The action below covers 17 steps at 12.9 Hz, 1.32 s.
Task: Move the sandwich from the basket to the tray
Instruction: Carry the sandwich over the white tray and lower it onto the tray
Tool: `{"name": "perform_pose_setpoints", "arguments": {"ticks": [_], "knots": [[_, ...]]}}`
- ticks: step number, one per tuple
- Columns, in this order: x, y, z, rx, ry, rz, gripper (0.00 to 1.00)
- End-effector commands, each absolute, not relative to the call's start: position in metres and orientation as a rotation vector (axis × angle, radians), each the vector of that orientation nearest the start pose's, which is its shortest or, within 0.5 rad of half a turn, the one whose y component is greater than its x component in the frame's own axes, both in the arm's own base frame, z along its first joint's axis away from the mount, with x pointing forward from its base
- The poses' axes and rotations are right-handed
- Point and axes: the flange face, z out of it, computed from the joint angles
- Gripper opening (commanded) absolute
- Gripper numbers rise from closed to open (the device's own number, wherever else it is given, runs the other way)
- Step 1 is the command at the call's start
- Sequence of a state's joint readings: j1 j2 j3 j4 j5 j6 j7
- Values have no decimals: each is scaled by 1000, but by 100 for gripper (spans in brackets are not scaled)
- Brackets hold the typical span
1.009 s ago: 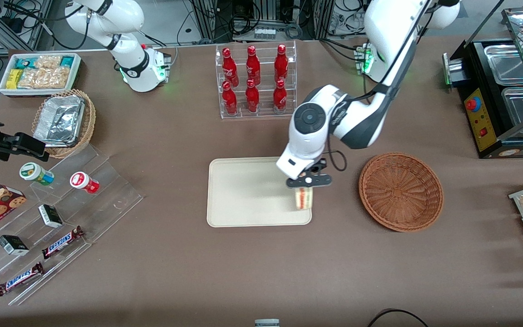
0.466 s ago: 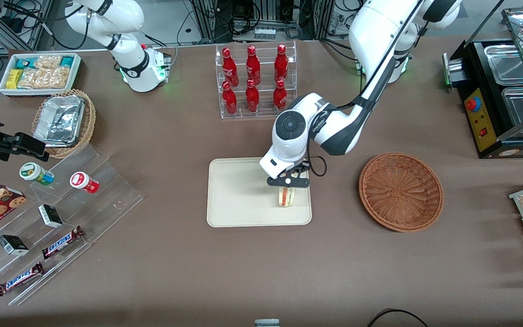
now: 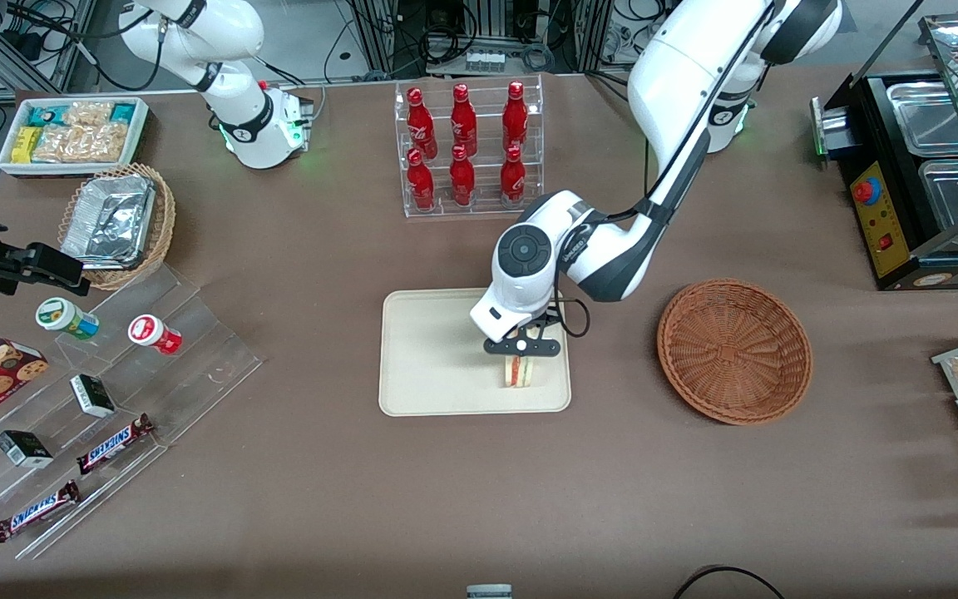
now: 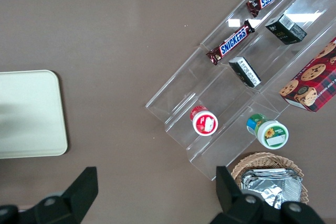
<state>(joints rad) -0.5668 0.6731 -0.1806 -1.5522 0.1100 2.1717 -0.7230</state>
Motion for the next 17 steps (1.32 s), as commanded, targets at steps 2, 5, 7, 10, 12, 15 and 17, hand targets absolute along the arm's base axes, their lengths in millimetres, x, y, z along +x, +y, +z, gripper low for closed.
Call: {"name": "perform_pose_setpoints", "arguments": {"ticks": [2,5,7,10,12,15,17], "knots": [[525,-475,240,-3124,91,43,0],[529,-475,234,-3132,86,35,100],[530,-474,236,-3127,97,28,100],[537,-469,244,-3128,85,4,100],[550,-462,265,-3131,55,-38,100],[572,-450,308,-3148,-9,-122,100],[588,-425,338,-3126,-52,-128,100]]}}
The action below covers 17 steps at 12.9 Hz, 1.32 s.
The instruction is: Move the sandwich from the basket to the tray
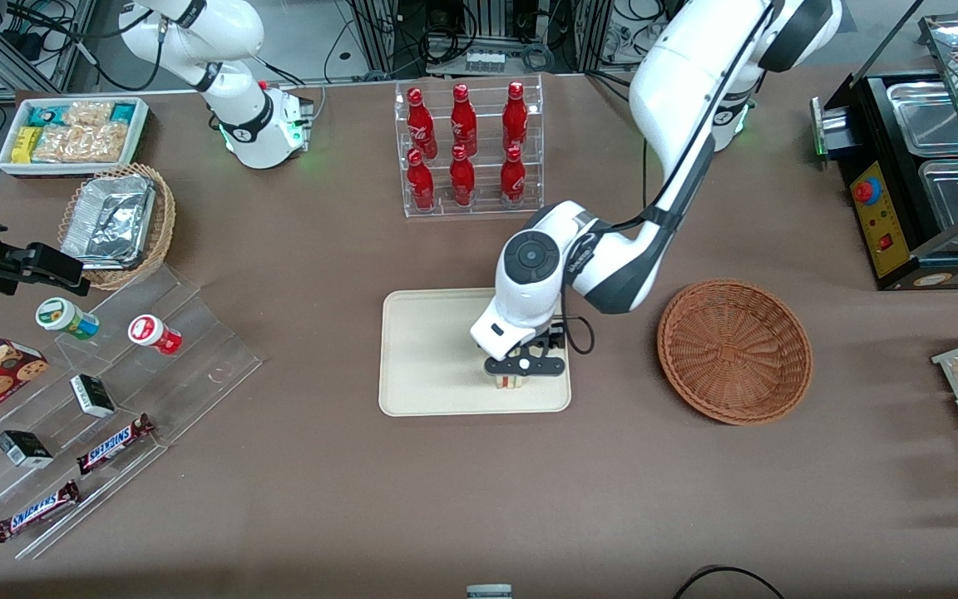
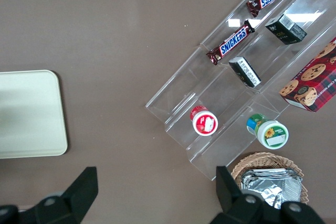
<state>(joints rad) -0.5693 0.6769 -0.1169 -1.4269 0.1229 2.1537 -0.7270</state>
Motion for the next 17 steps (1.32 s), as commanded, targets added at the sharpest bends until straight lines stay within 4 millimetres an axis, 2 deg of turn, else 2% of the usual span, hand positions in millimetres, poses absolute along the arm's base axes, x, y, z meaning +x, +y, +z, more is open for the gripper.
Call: {"name": "perform_pose_setpoints", "arguments": {"ticks": [1,2,5,6,10,13,16,17], "knots": [[606,-397,358,-3137,-89,-149,100],[617,-373,372,-3139,-87,-149,100],[634,-319,408,-3133,-162,-104,100],[639,-295,418,-3124,-179,-71,100],[646,-199,467,-3093,-99,39,100],[631,-145,503,-3097,-101,175,100],[597,-93,563,-3093,-146,250,100],[584,-84,581,-3086,-165,267,100]]}}
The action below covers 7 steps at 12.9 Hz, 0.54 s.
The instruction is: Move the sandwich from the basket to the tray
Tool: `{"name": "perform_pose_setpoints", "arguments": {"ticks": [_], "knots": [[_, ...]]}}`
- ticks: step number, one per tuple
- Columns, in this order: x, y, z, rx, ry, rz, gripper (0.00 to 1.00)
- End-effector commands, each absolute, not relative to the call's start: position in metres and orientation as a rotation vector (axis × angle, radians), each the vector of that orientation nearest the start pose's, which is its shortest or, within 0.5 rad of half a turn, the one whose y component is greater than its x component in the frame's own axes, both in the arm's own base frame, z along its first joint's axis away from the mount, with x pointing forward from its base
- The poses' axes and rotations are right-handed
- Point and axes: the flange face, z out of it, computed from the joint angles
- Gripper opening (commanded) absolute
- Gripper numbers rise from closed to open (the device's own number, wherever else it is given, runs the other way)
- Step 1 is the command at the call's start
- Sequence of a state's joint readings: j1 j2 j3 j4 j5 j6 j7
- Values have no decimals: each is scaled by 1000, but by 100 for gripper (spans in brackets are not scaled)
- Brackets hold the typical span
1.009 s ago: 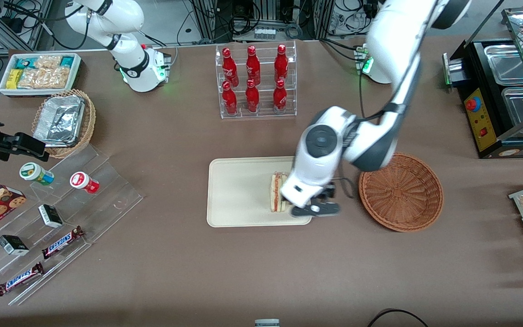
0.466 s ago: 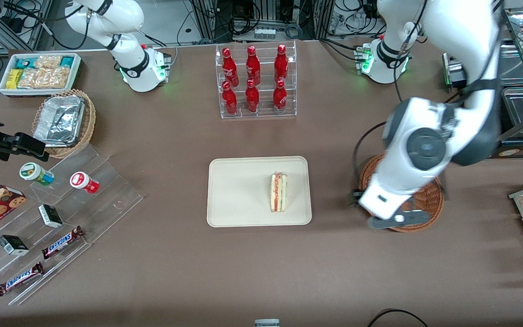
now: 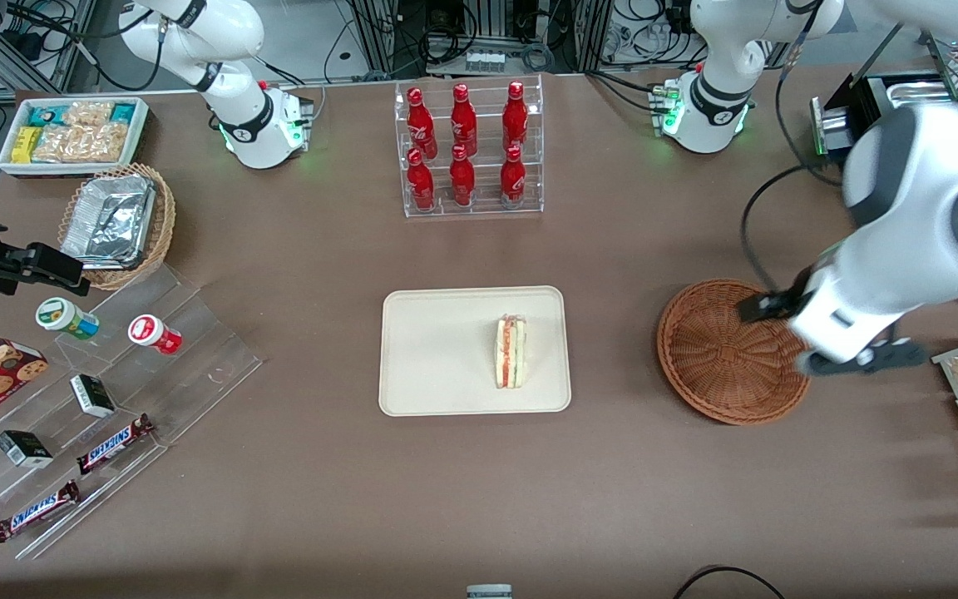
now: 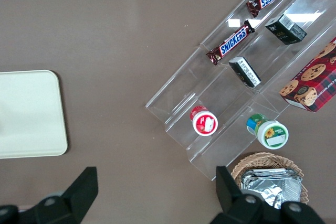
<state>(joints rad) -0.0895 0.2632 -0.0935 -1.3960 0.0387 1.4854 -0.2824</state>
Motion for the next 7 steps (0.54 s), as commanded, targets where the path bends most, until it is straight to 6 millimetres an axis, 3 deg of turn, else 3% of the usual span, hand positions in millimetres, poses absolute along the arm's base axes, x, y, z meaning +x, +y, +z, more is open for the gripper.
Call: {"name": "perform_pose_setpoints", "arguments": {"ticks": [1,3,7], "knots": [[572,-77,595,-3078,-182,287,100],[555,-66,615,-3085,-177,315,100],[550,-38,620,-3120,-83,347,100]]}}
